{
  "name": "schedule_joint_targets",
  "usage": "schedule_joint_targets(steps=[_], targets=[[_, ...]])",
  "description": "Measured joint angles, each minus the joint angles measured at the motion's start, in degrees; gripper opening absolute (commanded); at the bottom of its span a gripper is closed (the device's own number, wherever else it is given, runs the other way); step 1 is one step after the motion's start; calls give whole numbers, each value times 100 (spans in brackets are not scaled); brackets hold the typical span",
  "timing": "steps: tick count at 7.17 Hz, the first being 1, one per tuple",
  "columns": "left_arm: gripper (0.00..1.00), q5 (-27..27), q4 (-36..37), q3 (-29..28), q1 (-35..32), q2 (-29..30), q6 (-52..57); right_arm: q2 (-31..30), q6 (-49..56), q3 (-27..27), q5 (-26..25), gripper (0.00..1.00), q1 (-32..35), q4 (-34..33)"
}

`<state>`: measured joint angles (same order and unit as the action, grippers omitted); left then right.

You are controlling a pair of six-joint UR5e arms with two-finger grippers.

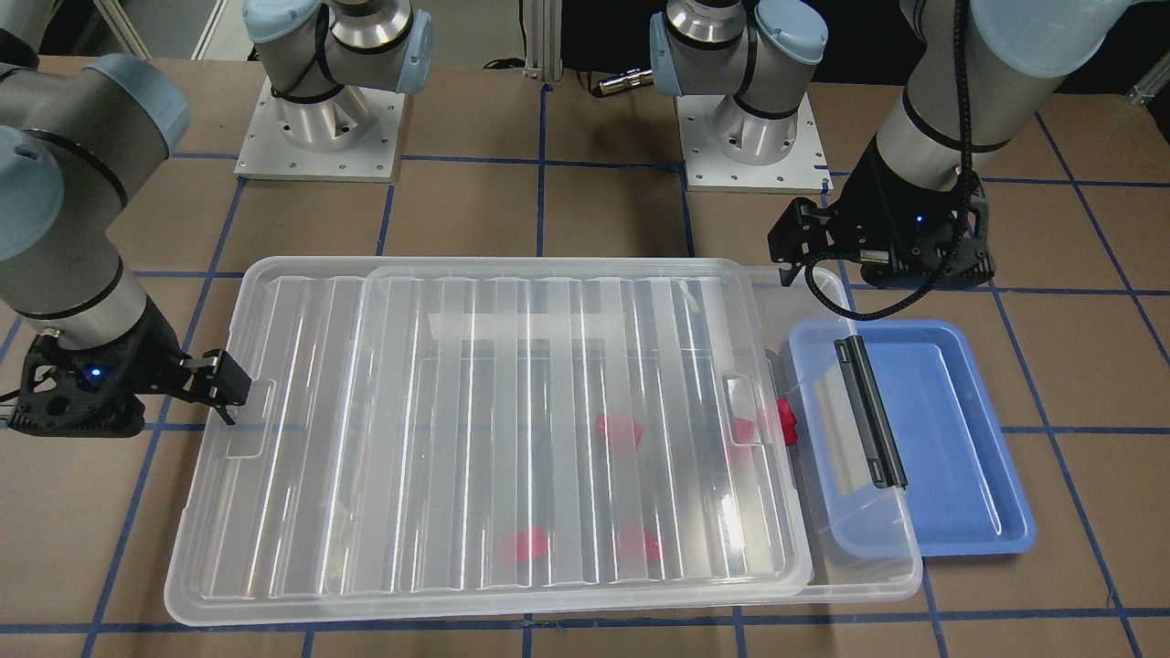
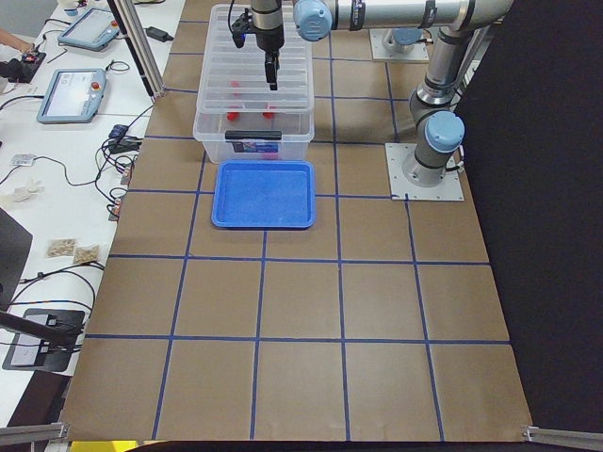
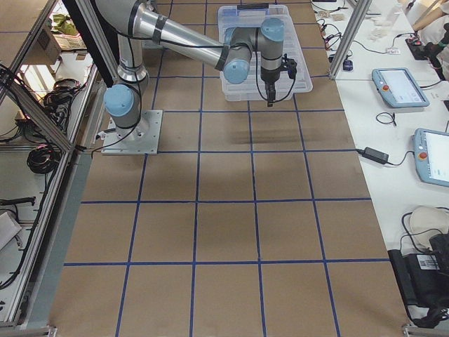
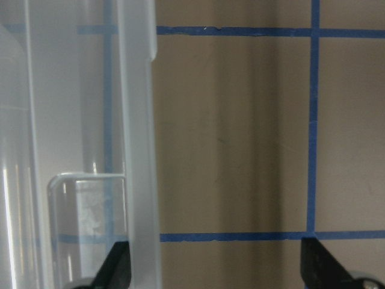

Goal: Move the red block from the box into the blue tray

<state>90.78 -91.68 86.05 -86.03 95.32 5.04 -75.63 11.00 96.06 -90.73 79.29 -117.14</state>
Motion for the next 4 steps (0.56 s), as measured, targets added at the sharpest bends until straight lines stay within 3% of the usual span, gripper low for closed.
schedule_joint_targets(steps=[4], targets=[[100,-17,295,-17,52,183,13,-33,499,0,-13,100,-537,19]])
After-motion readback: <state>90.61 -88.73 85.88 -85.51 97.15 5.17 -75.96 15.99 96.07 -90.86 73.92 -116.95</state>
